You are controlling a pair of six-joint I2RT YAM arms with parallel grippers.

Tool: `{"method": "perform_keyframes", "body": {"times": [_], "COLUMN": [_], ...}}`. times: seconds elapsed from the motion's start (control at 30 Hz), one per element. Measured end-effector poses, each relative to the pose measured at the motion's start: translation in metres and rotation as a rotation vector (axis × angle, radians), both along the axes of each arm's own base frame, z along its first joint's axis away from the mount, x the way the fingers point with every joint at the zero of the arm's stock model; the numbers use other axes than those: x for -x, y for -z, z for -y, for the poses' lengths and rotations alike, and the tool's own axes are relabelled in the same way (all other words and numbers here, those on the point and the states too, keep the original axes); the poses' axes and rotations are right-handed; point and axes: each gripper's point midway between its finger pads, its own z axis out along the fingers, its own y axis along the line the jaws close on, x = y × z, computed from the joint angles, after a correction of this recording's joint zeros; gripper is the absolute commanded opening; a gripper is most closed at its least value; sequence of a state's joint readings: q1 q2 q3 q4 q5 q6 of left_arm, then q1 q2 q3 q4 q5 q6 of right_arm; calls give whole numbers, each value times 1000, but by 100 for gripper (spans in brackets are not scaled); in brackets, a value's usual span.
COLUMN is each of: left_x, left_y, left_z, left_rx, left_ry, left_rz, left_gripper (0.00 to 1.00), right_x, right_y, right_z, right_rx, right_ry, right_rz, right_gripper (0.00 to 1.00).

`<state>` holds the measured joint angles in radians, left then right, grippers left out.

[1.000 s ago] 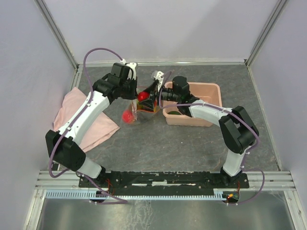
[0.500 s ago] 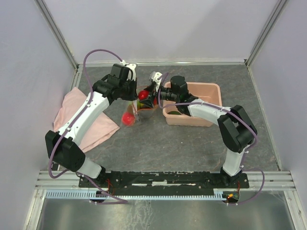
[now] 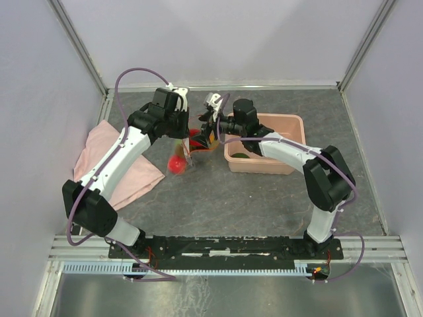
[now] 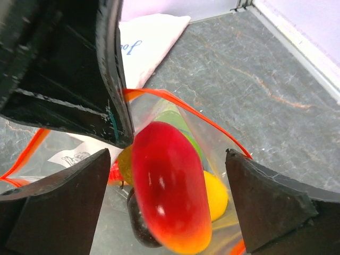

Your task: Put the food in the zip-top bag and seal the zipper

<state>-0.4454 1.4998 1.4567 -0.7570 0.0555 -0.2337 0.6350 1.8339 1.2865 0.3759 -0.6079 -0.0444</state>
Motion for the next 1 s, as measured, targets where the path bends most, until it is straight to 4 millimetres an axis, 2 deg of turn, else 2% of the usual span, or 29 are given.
{"method": "perform_keyframes", "body": {"times": [0.17, 0.3, 0.43, 0.57, 0.67, 0.8, 0.9, 1.0], "left_x": [-1, -3, -6, -6, -7, -9, -10, -11], "left_y": [0, 0, -1, -2, -4, -5, -5, -6], "left_z": [-1, -4, -10, -16, -19, -21, -21, -21], "left_rx": [-2, -18, -40, -55, -62, -61, -61, -59], "left_ry": [-3, -21, -47, -68, -80, -87, -90, -91], "left_rz": [4, 13, 26, 39, 47, 54, 59, 65], "left_gripper": [3, 3, 3, 3, 3, 3, 3, 3], "right_x": [4, 7, 8, 4, 2, 8, 21, 30], "right_y": [-22, -44, -72, -82, -67, -22, 13, 36], "right_z": [5, 18, 45, 85, 119, 152, 169, 177], "right_rx": [-4, -1, 9, 60, 139, 279, 373, 434], "right_ry": [15, 69, 187, 351, 488, 601, 649, 674], "right_rz": [-10, 7, 37, 32, -10, -123, -225, -301], "right_gripper": [99, 99, 99, 99, 100, 100, 99, 99]}}
